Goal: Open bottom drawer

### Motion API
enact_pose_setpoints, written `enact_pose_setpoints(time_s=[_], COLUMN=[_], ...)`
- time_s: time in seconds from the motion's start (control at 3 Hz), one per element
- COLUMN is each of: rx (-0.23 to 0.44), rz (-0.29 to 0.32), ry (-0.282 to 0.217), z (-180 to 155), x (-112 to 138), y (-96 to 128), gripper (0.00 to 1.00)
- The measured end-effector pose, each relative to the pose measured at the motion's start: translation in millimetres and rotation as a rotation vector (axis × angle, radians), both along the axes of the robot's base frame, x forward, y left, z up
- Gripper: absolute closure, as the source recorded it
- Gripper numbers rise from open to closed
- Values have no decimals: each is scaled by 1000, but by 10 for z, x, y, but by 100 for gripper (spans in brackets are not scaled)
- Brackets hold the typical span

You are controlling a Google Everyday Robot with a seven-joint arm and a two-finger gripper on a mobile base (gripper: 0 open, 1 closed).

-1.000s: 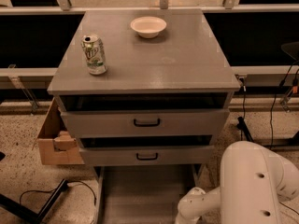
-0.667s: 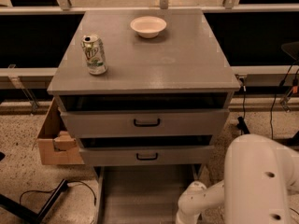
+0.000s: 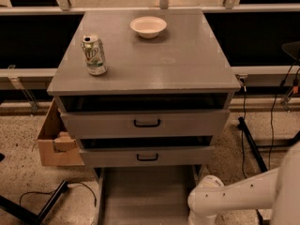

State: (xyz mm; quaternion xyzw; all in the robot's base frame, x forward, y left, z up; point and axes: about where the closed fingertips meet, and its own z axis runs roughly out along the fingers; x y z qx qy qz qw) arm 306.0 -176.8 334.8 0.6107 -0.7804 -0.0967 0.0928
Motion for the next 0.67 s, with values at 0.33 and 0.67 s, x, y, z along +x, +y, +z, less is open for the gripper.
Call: enact_pose_setpoints(time_s=[0.33, 0.67], rx=[4, 35], rz=[42, -6], ry=[-26, -138], z=[589, 1161], x=[-362, -539], y=[-203, -499], gripper=[0, 0])
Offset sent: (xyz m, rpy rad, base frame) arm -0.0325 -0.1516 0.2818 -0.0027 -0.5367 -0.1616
